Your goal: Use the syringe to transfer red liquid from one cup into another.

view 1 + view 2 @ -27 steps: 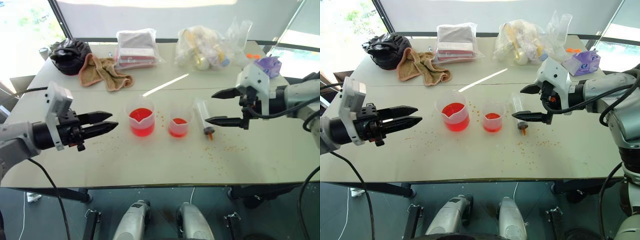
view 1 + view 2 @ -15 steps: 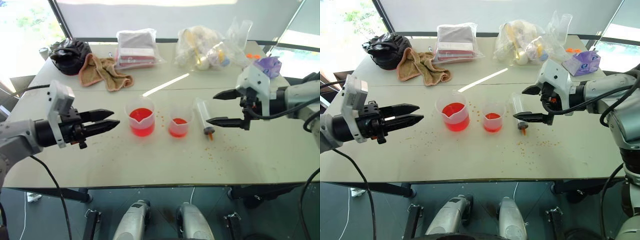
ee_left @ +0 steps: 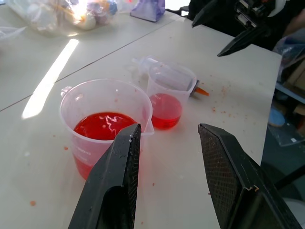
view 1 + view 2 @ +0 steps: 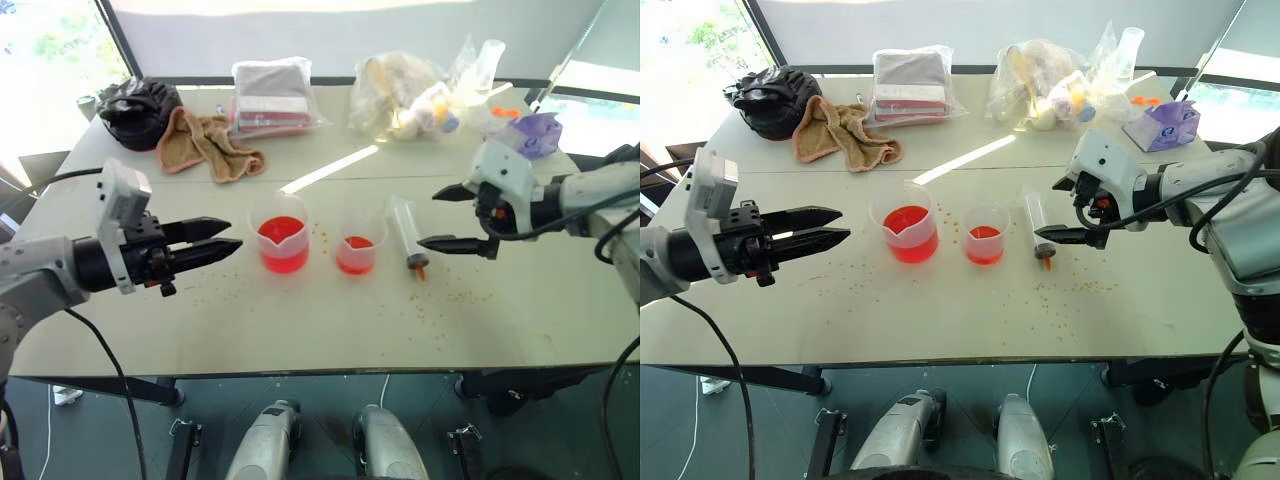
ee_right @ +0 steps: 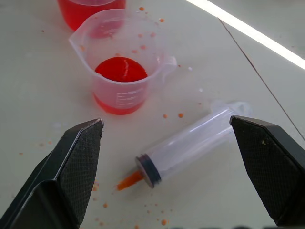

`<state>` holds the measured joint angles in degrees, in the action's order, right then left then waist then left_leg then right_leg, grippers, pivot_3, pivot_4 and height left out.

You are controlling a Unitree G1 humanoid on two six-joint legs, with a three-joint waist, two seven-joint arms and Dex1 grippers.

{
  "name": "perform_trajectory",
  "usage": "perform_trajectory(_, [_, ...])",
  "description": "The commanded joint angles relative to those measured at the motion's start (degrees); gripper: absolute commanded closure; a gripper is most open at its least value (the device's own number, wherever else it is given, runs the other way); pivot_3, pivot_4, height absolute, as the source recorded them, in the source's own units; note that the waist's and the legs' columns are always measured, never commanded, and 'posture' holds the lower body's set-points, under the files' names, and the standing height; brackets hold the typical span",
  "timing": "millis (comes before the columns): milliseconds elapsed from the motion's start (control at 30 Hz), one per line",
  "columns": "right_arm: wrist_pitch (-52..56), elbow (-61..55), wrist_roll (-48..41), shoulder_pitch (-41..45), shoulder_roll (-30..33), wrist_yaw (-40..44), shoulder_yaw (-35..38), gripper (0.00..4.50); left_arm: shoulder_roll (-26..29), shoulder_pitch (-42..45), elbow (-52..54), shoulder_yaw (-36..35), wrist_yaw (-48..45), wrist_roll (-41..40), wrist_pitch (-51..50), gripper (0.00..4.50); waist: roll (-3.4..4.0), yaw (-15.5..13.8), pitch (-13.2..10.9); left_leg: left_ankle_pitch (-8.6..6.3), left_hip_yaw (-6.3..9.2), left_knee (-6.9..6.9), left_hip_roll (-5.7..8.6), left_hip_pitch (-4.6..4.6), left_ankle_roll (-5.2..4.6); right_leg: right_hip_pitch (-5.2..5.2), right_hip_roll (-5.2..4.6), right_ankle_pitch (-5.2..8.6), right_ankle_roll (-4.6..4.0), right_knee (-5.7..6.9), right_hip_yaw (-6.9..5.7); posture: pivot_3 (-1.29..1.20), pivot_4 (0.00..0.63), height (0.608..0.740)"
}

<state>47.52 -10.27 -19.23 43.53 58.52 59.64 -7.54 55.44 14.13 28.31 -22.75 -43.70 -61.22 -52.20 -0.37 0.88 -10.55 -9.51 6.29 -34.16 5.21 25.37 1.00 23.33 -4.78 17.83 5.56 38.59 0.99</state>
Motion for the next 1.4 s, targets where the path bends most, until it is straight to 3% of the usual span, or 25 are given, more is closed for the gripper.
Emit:
perform_trajectory(33, [6.2, 3.7, 2.3, 5.4, -3.1, -4.2, -1.5, 0.05, -0.5, 0.0, 1.6, -0.2, -0.1, 0.4, 1.6, 2.50, 0.00, 0.1, 0.0, 0.00, 0.01, 0.00, 0.00, 0.00, 0.00, 0.00, 0.01, 0.00, 0.00, 0.00, 0.00, 0.00, 0.150, 0.736])
perform_trajectory(167, [18.5, 9.1, 5.3, 13.7, -7.3, -9.1, -6.5, 0.05, -1.3, 0.0, 2.0, 0.1, 0.7, 0.5, 1.8, 2.50, 0.00, 0.0, 0.0, 0.01, 0.00, 0.01, 0.00, 0.01, 0.01, 0.03, 0.02, -0.01, 0.00, 0.01, 0.02, 0.00, 0.150, 0.736])
perform_trajectory(367, [32.7, 29.4, 9.6, 27.5, -18.1, -17.1, -11.4, 0.05, -2.4, -0.2, 2.7, 0.1, 1.9, 0.5, 2.1, 2.50, 0.00, 0.1, 0.0, 0.01, 0.00, 0.02, 0.00, 0.01, 0.01, 0.04, 0.04, -0.03, 0.01, 0.01, 0.03, 0.00, 0.150, 0.736])
perform_trajectory(600, [31.6, 50.6, 13.3, 33.4, -27.5, -23.2, -11.9, 0.05, -1.6, -2.1, 3.5, -2.5, 3.4, -0.3, 1.7, 2.50, 0.00, 0.1, 0.0, 0.01, -0.01, 0.03, 0.04, 0.01, 0.02, 0.05, 0.05, -0.18, 0.21, 0.01, 0.05, 0.00, 0.150, 0.736])
perform_trajectory(867, [23.0, 63.2, 17.2, 34.7, -33.8, -25.0, -12.5, 0.05, -0.4, -4.6, 5.6, -5.4, 4.3, -1.8, 1.0, 2.50, 0.01, 0.5, 0.0, 0.02, -0.03, 0.05, 0.03, 0.01, 0.02, 0.11, 0.10, -0.20, 0.23, 0.09, 0.08, 0.00, 0.150, 0.736])
perform_trajectory(967, [20.3, 67.1, 18.4, 35.5, -35.7, -25.3, -11.9, 0.96, -0.2, -4.8, 6.0, -5.7, 5.0, -2.4, 0.9, 2.50, 0.01, 0.5, 0.0, 0.02, -0.03, 0.04, 0.03, 0.00, 0.03, 0.10, 0.11, -0.20, 0.23, 0.10, 0.09, 0.00, 0.150, 0.736])
perform_trajectory(1100, [17.9, 70.2, 19.7, 36.2, -36.9, -25.0, -11.5, 3.09, 0.0, -4.9, 6.2, -5.7, 5.7, -2.9, 0.8, 2.50, 0.01, 0.5, 0.0, 0.03, -0.03, 0.04, 0.03, -0.01, 0.04, 0.11, 0.12, -0.21, 0.23, 0.13, 0.09, 0.00, 0.150, 0.736])
perform_trajectory(1300, [13.0, 69.5, 21.5, 35.6, -35.7, -26.7, -9.6, 3.18, 0.0, -2.8, 5.2, -4.1, 6.4, -2.6, 1.2, 2.50, 0.01, 0.5, 0.0, 0.04, -0.02, 0.03, 0.03, -0.04, 0.06, 0.08, 0.13, -0.23, 0.20, 0.15, 0.09, 0.00, 0.150, 0.736])
perform_trajectory(1400, [-0.8, 61.1, 20.1, 34.4, -32.3, -34.5, -1.5, 3.18, 0.7, -0.3, 3.3, -4.2, 5.9, -2.9, 1.1, 2.50, 0.03, 0.2, 0.0, 0.06, -0.02, 0.01, 0.05, -0.01, 0.08, 0.13, 0.13, -0.26, 0.22, 0.17, 0.10, 0.00, 0.150, 0.736])
